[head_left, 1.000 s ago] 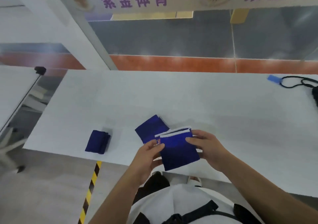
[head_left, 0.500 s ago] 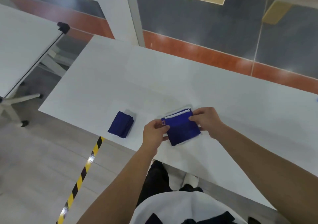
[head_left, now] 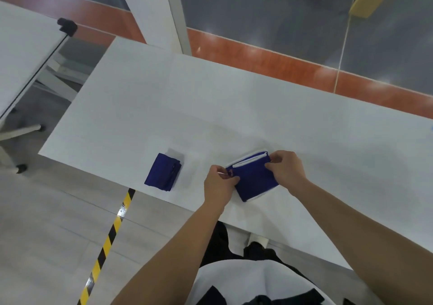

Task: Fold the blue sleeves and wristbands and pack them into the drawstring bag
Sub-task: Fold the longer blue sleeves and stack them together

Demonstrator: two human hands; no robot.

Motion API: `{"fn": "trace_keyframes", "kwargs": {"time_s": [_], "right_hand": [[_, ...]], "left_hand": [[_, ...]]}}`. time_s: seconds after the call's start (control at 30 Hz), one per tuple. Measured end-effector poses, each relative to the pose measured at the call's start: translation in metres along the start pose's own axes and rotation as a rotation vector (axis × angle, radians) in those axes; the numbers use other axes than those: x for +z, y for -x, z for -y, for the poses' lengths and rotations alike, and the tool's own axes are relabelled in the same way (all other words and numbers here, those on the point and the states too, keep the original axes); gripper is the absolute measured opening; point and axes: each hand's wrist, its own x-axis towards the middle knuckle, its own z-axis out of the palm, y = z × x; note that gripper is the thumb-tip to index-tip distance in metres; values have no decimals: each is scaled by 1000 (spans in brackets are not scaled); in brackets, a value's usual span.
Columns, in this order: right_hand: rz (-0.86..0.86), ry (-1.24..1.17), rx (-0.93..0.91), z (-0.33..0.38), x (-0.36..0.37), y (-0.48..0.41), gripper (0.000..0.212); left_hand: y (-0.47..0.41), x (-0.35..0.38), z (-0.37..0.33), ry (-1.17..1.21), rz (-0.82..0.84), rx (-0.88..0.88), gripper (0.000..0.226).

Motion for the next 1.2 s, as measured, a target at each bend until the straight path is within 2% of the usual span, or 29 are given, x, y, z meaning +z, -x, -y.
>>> {"fn": "trace_keyframes", "kwargs": {"time_s": [0.17, 0.27, 0.37, 0.43, 0.5, 0.6, 0.67, 0.73, 0.93, 1.1, 1.2], "right_hand": [[-21, 87, -28, -5, 1, 2, 19], [-16, 140, -76, 0, -5, 8, 32], [-73, 186, -222, 9, -12, 18, 49], [-86, 228, -346, 15, -14, 32, 52], [-69, 267, -454, 18, -9, 47, 48], [26, 347, -573, 14, 4, 62, 42], [86, 467, -638, 12, 15, 66, 41], [126, 579, -651, 11, 24, 67, 43], [195, 812, -592, 2, 26, 69, 51], [243, 922, -645, -10, 27, 66, 60], [282, 885, -628, -10, 25, 63, 61]], "left_hand": [[6, -3, -4, -128, 4, 74, 38], [16, -27, -23, -198, -38, 185, 36], [23, -81, -43, -191, -237, 287, 19], [22, -125, -46, -186, -343, 309, 18], [11, -161, -38, -191, -297, 233, 32], [-9, -184, -12, -214, -20, -19, 58], [-20, -188, 1, -219, 92, -84, 61], [-26, -187, 3, -219, 94, -77, 51], [-33, -172, -7, -252, 102, -120, 45], [-35, -161, -11, -262, 94, -118, 51], [-27, -154, -19, -231, 71, -80, 57]]}}
